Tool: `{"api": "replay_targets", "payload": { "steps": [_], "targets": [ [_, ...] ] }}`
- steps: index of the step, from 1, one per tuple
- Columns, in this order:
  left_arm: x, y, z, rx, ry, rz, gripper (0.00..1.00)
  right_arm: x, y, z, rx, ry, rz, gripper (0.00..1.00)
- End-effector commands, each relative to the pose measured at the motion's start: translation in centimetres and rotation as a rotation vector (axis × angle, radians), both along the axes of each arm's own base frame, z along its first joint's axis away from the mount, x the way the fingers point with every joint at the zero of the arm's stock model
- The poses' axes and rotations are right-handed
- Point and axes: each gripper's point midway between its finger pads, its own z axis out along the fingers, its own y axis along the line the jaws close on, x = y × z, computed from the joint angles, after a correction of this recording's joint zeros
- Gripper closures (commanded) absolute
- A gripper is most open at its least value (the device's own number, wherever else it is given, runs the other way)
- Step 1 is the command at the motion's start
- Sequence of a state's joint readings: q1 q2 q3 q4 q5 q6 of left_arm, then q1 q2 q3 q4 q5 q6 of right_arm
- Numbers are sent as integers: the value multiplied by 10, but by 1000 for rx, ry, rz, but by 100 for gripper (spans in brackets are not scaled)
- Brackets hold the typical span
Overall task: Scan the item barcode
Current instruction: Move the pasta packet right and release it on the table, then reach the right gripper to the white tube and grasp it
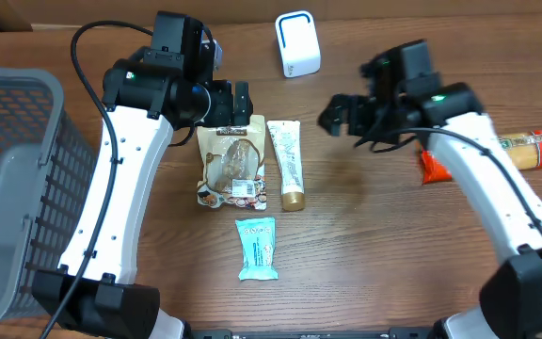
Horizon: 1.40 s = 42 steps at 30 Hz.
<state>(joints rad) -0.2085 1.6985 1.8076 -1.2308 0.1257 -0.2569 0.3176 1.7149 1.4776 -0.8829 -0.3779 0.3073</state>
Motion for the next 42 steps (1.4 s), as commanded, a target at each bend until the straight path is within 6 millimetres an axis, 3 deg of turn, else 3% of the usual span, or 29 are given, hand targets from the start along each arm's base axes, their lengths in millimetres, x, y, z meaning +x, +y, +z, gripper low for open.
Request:
{"api": "replay_targets", "payload": {
  "steps": [1, 6, 16, 24, 28, 37, 42],
  "targets": [
    [3, 2, -1, 1, 3, 17, 0, -5, 22, -28, -26, 32, 77, 0],
    [3, 2, -1, 1, 3, 17, 0, -11, 53, -67, -68, 43, 206, 2],
    [3, 2, -1, 1, 3, 18, 0, -21, 70, -117, -156, 104, 259, 12],
    [3, 2, -1, 1, 3, 17, 0, -23, 72, -127, -530, -100, 315, 9],
    [3, 2, -1, 1, 3, 17, 0, -22, 78, -128, -618, -165, 326, 10],
    [3, 2, -1, 1, 3, 18, 0, -23, 76, -154, -710, -163, 340, 21],
    [3, 2, -1, 1, 3, 18, 0, -28, 82, -156, -671, -141, 346, 27]
  ]
}}
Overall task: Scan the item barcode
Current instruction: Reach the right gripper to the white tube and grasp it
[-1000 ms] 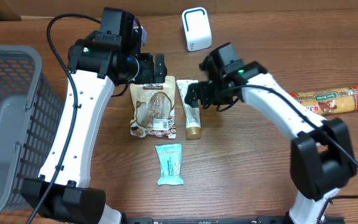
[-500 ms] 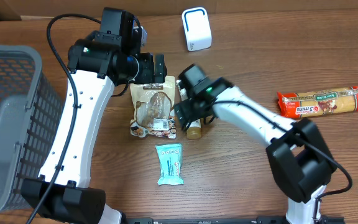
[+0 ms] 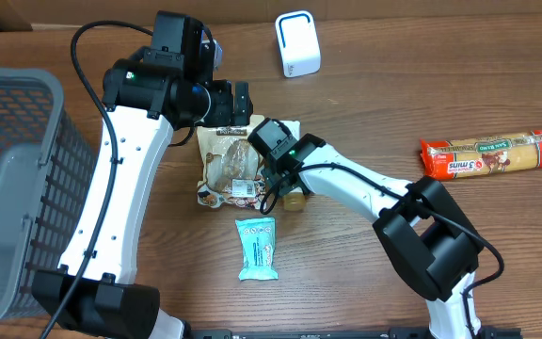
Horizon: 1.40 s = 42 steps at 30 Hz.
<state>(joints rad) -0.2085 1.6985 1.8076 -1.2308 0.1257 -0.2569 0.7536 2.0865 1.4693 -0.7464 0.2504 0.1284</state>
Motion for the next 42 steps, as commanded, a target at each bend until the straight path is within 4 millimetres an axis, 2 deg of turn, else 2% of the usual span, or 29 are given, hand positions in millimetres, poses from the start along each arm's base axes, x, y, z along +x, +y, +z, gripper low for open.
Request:
{"api": "replay_targets", "payload": {
  "steps": [1, 5, 9, 12, 14, 20, 24, 27, 31, 34, 38, 42],
  "targets": [
    [3, 2, -1, 1, 3, 18, 1, 0, 0, -2, 15, 11, -12, 30],
    [3, 2, -1, 1, 3, 17, 0, 4, -15, -3, 3, 28, -60, 33],
    [3, 2, -1, 1, 3, 18, 1, 11, -51, -4, -90, 33, -116, 32],
    [3, 2, -1, 1, 3, 17, 0, 17, -83, -2, -157, 40, -173, 22],
    [3, 2, -1, 1, 3, 17, 0, 21, -97, -1, -163, 60, -204, 17],
    [3, 2, -1, 1, 3, 17, 1, 42, -121, 10, -66, 91, -299, 11],
    [3, 2, -1, 1, 3, 17, 0, 61, -135, 28, 43, 91, -397, 11],
    [3, 2, -1, 1, 3, 17, 0, 74, -136, 52, 172, 102, -430, 9],
    [3, 2, -1, 1, 3, 17, 1, 83, -115, 104, 419, 115, -411, 9],
    [3, 2, -1, 1, 3, 17, 0, 84, -103, 129, 548, 121, -485, 10],
    [3, 2, -1, 1, 3, 17, 0, 81, -94, 125, 631, 183, -791, 11],
    [3, 2, -1, 1, 3, 17, 0, 75, -103, 95, 590, 125, -1200, 11]
  ]
}}
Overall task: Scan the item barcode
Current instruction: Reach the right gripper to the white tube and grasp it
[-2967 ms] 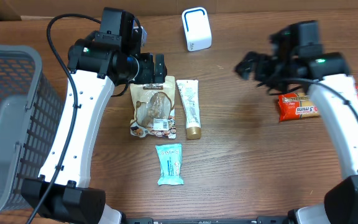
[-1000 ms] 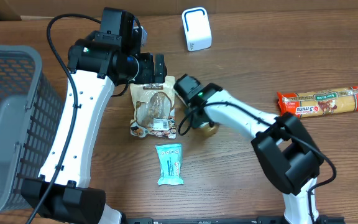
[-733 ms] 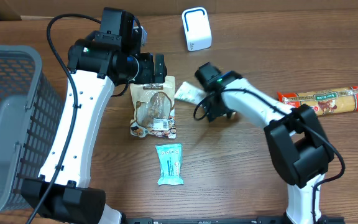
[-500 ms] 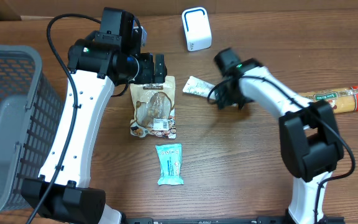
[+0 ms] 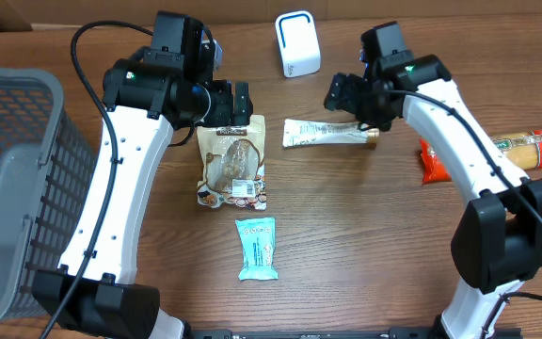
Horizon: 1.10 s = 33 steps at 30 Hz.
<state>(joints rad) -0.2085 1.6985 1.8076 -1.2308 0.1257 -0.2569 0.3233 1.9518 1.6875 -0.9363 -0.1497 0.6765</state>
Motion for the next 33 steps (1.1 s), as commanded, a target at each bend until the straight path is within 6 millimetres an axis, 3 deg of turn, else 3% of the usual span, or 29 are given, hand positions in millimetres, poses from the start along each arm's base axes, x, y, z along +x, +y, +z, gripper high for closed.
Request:
{"api": "replay_targets", "payload": {
  "steps": [1, 3, 7, 14, 17, 21, 28, 33],
  "targets": [
    [3, 2, -1, 1, 3, 17, 1, -12, -6, -26, -4, 105, -474, 9],
    [3, 2, -1, 1, 3, 17, 0, -21, -8, -44, -33, 121, -642, 3],
    [3, 2, -1, 1, 3, 17, 0, -31, -6, -74, -50, 130, -821, 3],
    [3, 2, -1, 1, 3, 17, 1, -17, 6, -106, 7, 90, -836, 7],
    [3, 2, -1, 1, 3, 17, 0, -18, 5, -119, -11, 97, -819, 16],
    [3, 2, -1, 1, 3, 17, 0, -21, 5, -124, -99, 83, -606, 20],
    [3, 2, -1, 1, 3, 17, 0, -43, 30, -123, -153, 125, 55, 20],
    [3, 2, -1, 1, 3, 17, 0, -61, 20, -110, -122, 214, 266, 13]
  ]
}}
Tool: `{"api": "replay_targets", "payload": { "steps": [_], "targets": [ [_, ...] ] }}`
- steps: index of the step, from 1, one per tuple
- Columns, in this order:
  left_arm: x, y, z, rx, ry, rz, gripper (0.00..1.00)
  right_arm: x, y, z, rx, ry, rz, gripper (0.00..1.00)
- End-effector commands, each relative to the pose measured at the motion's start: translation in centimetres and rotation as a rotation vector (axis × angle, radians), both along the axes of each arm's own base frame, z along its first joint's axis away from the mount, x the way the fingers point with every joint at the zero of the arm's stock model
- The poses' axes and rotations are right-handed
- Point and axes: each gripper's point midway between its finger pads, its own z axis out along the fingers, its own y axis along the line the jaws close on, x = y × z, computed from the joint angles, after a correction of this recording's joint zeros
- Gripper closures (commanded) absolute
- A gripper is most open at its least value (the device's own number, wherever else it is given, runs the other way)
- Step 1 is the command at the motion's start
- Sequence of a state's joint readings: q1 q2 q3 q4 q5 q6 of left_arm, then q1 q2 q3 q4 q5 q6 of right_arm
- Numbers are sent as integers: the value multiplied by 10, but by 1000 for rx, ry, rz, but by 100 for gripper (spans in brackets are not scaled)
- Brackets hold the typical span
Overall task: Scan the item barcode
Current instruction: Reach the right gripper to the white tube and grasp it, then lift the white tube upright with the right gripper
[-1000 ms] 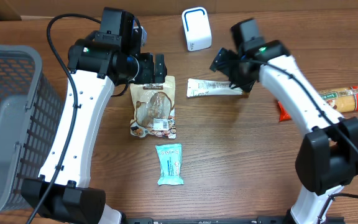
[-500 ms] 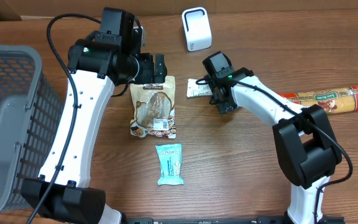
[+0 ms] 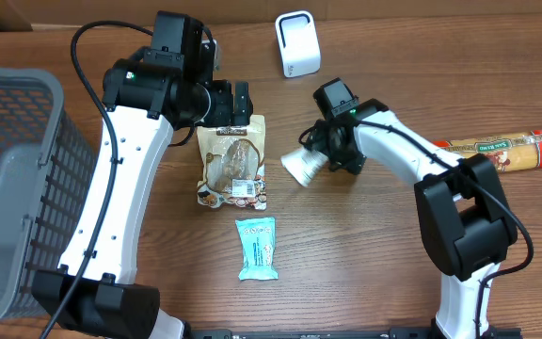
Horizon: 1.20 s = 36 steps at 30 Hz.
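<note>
The white scanner box [image 3: 297, 43] stands at the back of the table. My right gripper [image 3: 326, 153] is shut on the cream tube [image 3: 300, 167], which is lifted off the table and tipped so its wide flat end faces the overhead camera; the cap end is hidden. The tube hangs in front of the scanner, some way from it. My left gripper [image 3: 231, 104] hovers open over the top edge of a brown snack pouch [image 3: 231, 169].
A teal sachet [image 3: 257, 247] lies in front of the pouch. A red pasta packet [image 3: 500, 152] lies at the right. A grey mesh basket [image 3: 12, 179] fills the left edge. The right arm reaches across the table's middle.
The right gripper has moved left and nearer the front with the tube. The tube was level with its side to the camera; now it is tipped end-on. The left arm is unchanged.
The tube first lay beside the pouch while my right gripper hung apart at the right. Then the right gripper was down on the tube. Later it held the tube level in front of the scanner, and now holds it tipped, closer to the pouch.
</note>
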<state>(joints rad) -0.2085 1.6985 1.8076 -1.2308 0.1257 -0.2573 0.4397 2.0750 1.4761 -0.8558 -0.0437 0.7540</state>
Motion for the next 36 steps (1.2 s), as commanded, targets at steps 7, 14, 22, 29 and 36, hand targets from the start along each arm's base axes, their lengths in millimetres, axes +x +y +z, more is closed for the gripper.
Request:
{"api": "replay_targets", "payload": {
  "steps": [7, 14, 22, 29, 36],
  "targets": [
    [3, 2, -1, 1, 3, 17, 0, 0, -10, 53, 231, 4, 411, 6],
    [3, 2, -1, 1, 3, 17, 0, 21, -23, 97, 419, -194, 569, 3],
    [3, 2, -1, 1, 3, 17, 0, 21, -8, 59, 494, -192, 612, 10],
    [3, 2, -1, 1, 3, 17, 0, 12, 3, 18, 515, -132, 566, 18],
    [3, 2, -1, 1, 3, 17, 0, 8, 3, -6, 524, -136, 476, 23]
  ]
}}
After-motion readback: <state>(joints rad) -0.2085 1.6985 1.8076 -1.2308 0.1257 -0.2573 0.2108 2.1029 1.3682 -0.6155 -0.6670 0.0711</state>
